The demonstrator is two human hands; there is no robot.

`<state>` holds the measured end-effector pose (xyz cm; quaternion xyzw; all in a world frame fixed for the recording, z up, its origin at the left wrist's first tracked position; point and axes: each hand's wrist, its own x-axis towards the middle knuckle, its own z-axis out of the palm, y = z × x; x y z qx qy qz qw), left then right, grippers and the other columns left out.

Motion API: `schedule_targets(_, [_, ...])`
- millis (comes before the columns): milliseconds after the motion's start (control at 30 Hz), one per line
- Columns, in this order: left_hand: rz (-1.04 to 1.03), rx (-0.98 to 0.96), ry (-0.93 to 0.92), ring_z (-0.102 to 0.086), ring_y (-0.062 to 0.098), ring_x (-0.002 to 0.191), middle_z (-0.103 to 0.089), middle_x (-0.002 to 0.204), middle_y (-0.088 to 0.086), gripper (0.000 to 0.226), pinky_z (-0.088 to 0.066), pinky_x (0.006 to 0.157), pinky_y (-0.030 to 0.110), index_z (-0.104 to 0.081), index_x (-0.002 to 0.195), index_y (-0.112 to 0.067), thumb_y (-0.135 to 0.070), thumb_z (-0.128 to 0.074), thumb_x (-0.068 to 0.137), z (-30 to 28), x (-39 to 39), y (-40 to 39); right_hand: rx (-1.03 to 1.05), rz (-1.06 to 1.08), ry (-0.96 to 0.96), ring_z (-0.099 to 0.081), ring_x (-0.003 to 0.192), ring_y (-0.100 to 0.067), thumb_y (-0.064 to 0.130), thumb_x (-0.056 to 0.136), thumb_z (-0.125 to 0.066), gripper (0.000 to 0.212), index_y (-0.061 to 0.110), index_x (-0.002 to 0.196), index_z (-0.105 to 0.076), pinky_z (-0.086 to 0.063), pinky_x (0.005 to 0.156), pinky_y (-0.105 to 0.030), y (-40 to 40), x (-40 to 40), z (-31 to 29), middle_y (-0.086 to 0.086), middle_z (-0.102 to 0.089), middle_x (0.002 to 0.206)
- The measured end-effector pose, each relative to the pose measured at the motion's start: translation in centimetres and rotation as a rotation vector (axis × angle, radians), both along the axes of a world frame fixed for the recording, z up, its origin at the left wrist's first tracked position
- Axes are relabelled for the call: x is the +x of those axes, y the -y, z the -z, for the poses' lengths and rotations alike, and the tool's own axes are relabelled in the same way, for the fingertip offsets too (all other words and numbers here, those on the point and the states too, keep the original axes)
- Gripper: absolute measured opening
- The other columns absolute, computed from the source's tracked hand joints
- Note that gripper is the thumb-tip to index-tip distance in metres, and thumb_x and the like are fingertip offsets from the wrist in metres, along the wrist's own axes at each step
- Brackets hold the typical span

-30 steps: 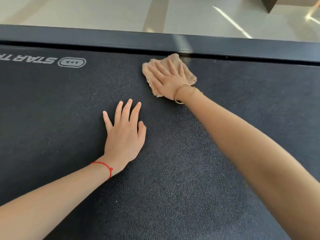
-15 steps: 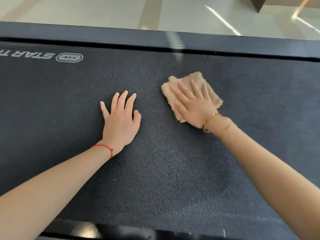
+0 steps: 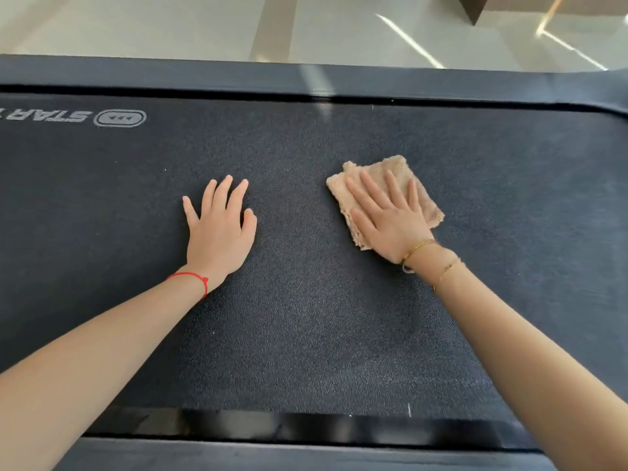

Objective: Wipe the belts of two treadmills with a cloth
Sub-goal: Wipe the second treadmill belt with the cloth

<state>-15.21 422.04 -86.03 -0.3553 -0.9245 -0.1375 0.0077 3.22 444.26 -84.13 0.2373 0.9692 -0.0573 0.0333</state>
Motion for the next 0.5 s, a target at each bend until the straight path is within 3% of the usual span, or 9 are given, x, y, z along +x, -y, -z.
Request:
schedule_targets(333, [0.013, 0.009, 0.015, -0.012, 0.027, 0.152, -0.023, 0.163, 0.006, 0.053, -0.007, 0.119, 0.064, -0.029, 0.155, -0.02, -0.029, -0.035, 0.104, -0.3, 1.7, 0.4, -0.042, -0.415, -0.004, 0.016, 0.151, -0.028, 0.051, 0.103, -0.016, 0.056, 0.04, 0.156, 0.001, 0.001, 0.119, -0.06, 14.4, 9.2, 0.0, 0.014, 0.003, 0.165])
schedule_targets(500, [0.065, -0.008, 0.025, -0.007, 0.027, 0.153, -0.018, 0.164, 0.005, 0.056, -0.003, 0.119, 0.063, -0.024, 0.156, -0.021, -0.035, -0.034, 0.103, -0.3, 4.3, 1.1, -0.023, -0.356, -0.009, 0.012, 0.152, -0.024, 0.053, 0.103, -0.018, 0.057, 0.041, 0.156, -0.002, 0.004, 0.121, -0.054, 12.0, 12.6, -0.1, 0.017, 0.002, 0.164])
